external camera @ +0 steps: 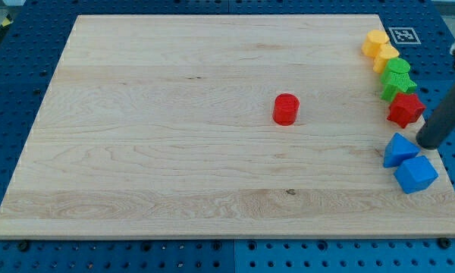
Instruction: Push the red star towards left
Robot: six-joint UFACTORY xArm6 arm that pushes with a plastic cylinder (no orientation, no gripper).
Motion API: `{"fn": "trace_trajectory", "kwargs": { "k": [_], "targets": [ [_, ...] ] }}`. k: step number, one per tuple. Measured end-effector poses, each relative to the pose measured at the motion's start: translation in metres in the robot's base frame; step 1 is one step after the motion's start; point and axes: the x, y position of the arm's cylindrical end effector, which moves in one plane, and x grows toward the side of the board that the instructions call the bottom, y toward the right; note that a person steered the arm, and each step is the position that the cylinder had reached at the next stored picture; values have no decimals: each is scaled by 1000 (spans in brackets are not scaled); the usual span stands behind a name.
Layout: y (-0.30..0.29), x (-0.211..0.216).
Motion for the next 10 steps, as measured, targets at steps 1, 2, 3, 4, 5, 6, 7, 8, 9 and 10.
{"fn": "trace_trajectory", "kwargs": {
  "k": [1, 2, 3, 4, 5, 6, 7, 8, 9, 10],
  "targets": [
    [29, -1],
    [33, -13],
    [30, -28],
    [9, -32],
    [-4, -34],
    [21, -34],
    [16, -56],
    [-9, -61],
    [-25, -57],
    [-45, -57]
  ]
}}
